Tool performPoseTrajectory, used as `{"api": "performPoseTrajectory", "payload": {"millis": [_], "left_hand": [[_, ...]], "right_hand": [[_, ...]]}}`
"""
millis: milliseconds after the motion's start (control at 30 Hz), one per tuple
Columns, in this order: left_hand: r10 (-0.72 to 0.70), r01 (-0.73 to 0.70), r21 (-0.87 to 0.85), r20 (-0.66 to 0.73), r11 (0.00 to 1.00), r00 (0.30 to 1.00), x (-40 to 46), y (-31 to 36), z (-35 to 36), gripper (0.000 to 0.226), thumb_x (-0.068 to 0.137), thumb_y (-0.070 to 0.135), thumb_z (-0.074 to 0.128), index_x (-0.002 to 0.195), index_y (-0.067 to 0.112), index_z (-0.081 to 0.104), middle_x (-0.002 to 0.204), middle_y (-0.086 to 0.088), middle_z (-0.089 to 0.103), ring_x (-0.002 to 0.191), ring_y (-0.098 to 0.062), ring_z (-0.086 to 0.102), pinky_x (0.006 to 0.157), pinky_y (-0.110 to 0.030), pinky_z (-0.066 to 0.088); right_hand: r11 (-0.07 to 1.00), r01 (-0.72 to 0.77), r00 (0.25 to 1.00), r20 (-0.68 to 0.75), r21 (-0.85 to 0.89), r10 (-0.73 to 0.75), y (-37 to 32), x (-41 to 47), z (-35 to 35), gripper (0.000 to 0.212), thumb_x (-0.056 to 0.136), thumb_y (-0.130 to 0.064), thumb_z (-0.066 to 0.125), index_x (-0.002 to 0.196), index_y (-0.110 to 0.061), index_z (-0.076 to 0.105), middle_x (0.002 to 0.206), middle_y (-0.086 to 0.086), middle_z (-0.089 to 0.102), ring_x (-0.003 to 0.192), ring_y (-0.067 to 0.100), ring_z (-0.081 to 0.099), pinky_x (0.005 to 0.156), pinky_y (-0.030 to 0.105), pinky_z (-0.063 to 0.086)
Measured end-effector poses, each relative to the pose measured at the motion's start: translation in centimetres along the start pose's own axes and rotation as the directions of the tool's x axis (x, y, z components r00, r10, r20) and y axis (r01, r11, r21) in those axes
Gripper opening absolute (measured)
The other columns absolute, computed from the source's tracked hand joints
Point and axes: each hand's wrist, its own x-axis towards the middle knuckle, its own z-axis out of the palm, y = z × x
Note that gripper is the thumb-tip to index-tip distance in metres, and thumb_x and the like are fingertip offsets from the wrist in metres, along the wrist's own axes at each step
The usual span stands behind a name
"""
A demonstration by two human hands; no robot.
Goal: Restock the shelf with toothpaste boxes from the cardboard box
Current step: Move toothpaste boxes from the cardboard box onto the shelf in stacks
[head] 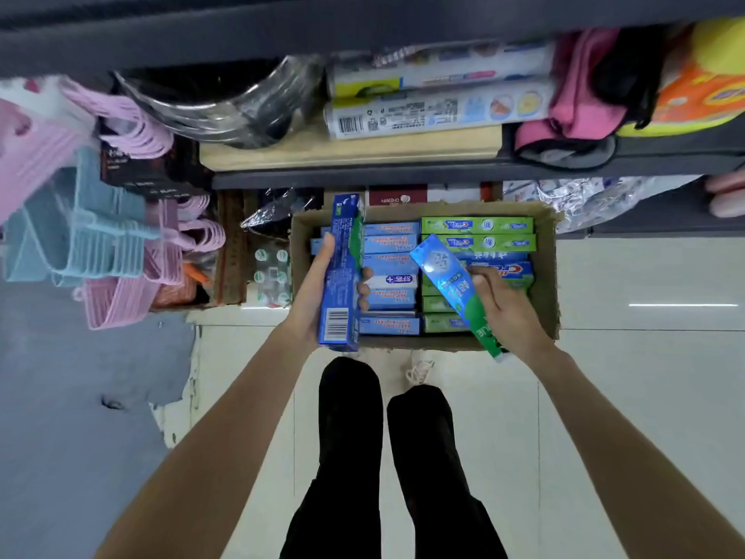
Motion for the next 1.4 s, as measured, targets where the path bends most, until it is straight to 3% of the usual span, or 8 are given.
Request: {"api": "performPoseTrajectory", "payload": {"millis": [133, 333, 567, 733, 933, 1100, 1200, 1400], "left_hand": [[0.058, 0.014, -0.235, 0.293, 0.972, 0.954, -3.7, 2.1, 2.1, 0.062, 0.066, 0.046, 0.081, 0.110, 0.011, 0.055, 0.089, -0.006, 0.063, 0.060, -0.013, 0.059, 0.060, -0.026, 0.054], [0.192, -0.133, -0.233, 0.251, 0.963, 0.949, -10.9, 6.6, 4.4, 0.074, 0.060, 0.054, 0.079, 0.110, 0.003, 0.059, 0.091, -0.010, 0.068, 0.073, -0.019, 0.067, 0.062, -0.030, 0.057], [0.151, -0.146, -0.082, 0.059, 0.986, 0.987, -17.1, 12.3, 2.9, 0.059, 0.080, 0.062, 0.043, 0.106, 0.013, 0.063, 0.078, -0.003, 0.071, 0.064, -0.016, 0.067, 0.057, -0.025, 0.055], [0.311, -0.310, 0.097, 0.007, 0.946, 0.950, -20.1, 17.3, 1.0, 0.045, 0.081, 0.052, 0.053, 0.103, 0.013, 0.061, 0.085, -0.006, 0.069, 0.065, -0.015, 0.068, 0.058, -0.025, 0.055], [0.639, -0.644, 0.727, 0.382, 0.238, 0.667, -20.8, 29.5, -0.3, 0.041, 0.072, 0.039, 0.075, 0.103, 0.024, 0.053, 0.104, -0.001, 0.066, 0.098, -0.021, 0.063, 0.090, -0.037, 0.048], [0.583, -0.462, 0.722, 0.690, -0.515, 0.429, -22.6, 37.9, 3.1, 0.051, 0.068, 0.026, 0.079, 0.110, 0.017, 0.051, 0.099, 0.002, 0.061, 0.091, -0.022, 0.059, 0.076, -0.031, 0.044], [0.627, -0.536, 0.758, 0.631, -0.372, 0.457, -21.7, 40.4, 3.9, 0.066, 0.065, 0.022, 0.079, 0.113, 0.038, 0.036, 0.098, 0.009, 0.065, 0.083, -0.019, 0.064, 0.074, -0.033, 0.050], [0.767, -0.769, 0.397, 0.207, 0.502, 0.607, -15.9, 38.4, -0.2, 0.065, 0.074, -0.015, 0.068, 0.119, 0.018, 0.034, 0.112, 0.008, 0.051, 0.098, -0.015, 0.060, 0.080, -0.034, 0.058]], "right_hand": [[0.659, -0.291, 0.945, 0.103, 0.693, 0.309, -7.0, -6.6, -3.3, 0.028, 0.093, -0.044, 0.050, 0.120, -0.036, 0.050, 0.114, -0.023, 0.055, 0.100, 0.000, 0.055, 0.095, 0.017, 0.035], [0.287, -0.323, 0.923, 0.233, 0.902, 0.307, -14.1, -11.5, -6.1, 0.036, 0.090, -0.036, 0.054, 0.120, -0.019, 0.061, 0.113, 0.002, 0.068, 0.100, 0.019, 0.065, 0.084, 0.035, 0.055], [0.422, -0.303, 0.942, 0.200, 0.855, 0.270, -23.2, -13.4, -8.8, 0.027, 0.089, -0.049, 0.054, 0.086, -0.026, 0.068, 0.085, 0.003, 0.070, 0.072, 0.020, 0.066, 0.081, 0.040, 0.050], [0.620, -0.110, 0.991, 0.036, 0.777, 0.130, -29.4, -13.8, -9.4, 0.039, 0.082, -0.029, 0.066, 0.118, -0.025, 0.052, 0.101, -0.001, 0.065, 0.085, 0.017, 0.065, 0.081, 0.037, 0.051], [0.599, -0.059, 0.992, -0.022, 0.798, 0.127, -35.3, -12.0, -8.3, 0.036, 0.084, -0.028, 0.065, 0.118, -0.025, 0.056, 0.092, -0.001, 0.065, 0.073, 0.015, 0.062, 0.064, 0.031, 0.046], [0.595, -0.001, 0.991, -0.077, 0.803, 0.105, -39.4, -10.5, -7.0, 0.023, 0.086, -0.030, 0.064, 0.108, -0.027, 0.060, 0.091, -0.001, 0.070, 0.072, 0.014, 0.062, 0.059, 0.024, 0.048], [0.559, 0.012, 0.986, -0.102, 0.829, 0.129, -41.3, -9.5, -6.1, 0.021, 0.088, -0.028, 0.063, 0.106, -0.019, 0.059, 0.085, 0.001, 0.066, 0.059, 0.009, 0.059, 0.049, 0.019, 0.045], [0.431, -0.070, 0.973, -0.033, 0.900, 0.229, -43.5, -7.6, -5.4, 0.031, 0.085, -0.039, 0.063, 0.103, -0.013, 0.061, 0.072, 0.002, 0.062, 0.052, 0.010, 0.058, 0.048, 0.022, 0.046]]}}
